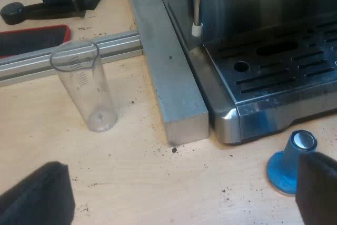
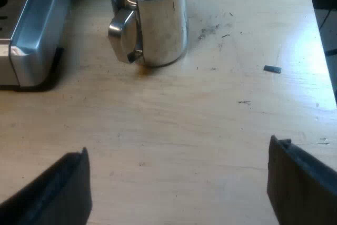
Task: Put the handle in the coffee machine
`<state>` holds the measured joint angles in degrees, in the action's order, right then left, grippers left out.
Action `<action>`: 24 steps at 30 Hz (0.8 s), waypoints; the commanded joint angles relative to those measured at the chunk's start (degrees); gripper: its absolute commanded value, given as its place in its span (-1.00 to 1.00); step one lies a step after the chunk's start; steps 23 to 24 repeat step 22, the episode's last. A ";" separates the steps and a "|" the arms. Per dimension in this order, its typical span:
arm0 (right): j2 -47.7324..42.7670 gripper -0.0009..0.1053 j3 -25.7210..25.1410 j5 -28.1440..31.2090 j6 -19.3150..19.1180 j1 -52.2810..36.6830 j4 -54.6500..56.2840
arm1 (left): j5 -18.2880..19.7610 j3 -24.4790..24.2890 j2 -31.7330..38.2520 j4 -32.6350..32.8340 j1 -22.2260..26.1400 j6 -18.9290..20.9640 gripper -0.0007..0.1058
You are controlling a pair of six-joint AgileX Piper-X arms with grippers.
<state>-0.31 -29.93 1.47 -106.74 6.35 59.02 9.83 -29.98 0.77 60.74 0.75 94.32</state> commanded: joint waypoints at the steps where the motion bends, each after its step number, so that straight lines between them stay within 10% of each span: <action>1: -2.64 0.36 -0.05 -0.49 -0.02 0.02 -0.49 | -0.07 -0.33 7.82 -1.04 0.10 0.10 0.63; 24: -2.64 0.36 -0.05 -0.49 -0.02 0.02 -0.49 | -0.07 -0.23 7.92 -1.04 -0.39 0.10 0.63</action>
